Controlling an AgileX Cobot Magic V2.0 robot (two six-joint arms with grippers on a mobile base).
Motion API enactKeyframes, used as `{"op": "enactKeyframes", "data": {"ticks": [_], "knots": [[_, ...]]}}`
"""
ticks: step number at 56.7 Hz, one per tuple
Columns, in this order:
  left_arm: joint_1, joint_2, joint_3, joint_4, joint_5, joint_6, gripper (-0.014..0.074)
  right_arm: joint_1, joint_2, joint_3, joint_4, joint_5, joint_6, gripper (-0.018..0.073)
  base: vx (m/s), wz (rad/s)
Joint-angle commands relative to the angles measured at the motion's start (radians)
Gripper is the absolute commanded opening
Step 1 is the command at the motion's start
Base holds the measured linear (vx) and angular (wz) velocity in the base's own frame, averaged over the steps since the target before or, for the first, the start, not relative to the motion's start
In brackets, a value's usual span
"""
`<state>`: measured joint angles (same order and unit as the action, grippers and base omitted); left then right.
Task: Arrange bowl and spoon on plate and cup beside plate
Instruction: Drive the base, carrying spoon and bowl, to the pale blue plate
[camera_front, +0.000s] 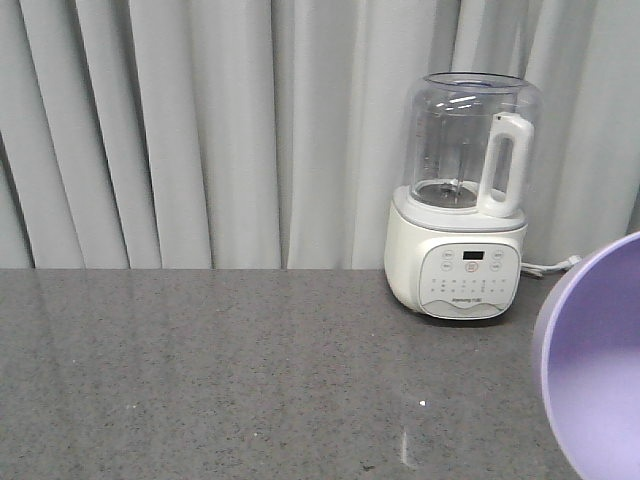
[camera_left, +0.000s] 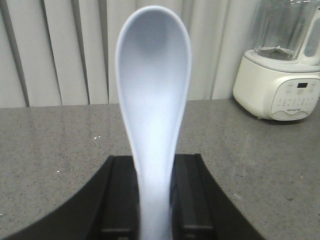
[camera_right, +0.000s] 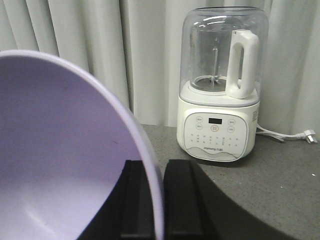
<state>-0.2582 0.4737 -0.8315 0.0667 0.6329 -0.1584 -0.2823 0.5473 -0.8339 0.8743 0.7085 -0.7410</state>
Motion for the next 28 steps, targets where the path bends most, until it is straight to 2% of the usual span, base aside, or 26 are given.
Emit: {"op": "enactKeyframes", "data": {"ticks": [1, 14, 28], "knots": [[-0.008, 0.009, -0.022, 0.001, -0.088, 0.000, -0.0006, -0.003, 0.007, -0.026, 0.046, -0.068, -0.010, -0.0009, -0.05, -0.19], [-0.007, 0.009, -0.022, 0.001, -0.088, 0.000, -0.0006, -0.003, 0.007, -0.026, 0.046, -0.068, -0.010, -0.0009, -0.08, -0.35], [-0.006, 0.009, -0.022, 0.001, -0.088, 0.000, -0.0006, -0.003, 0.007, -0.026, 0.045, -0.068, -0.010, -0.0009, -0.13, -0.58]]}}
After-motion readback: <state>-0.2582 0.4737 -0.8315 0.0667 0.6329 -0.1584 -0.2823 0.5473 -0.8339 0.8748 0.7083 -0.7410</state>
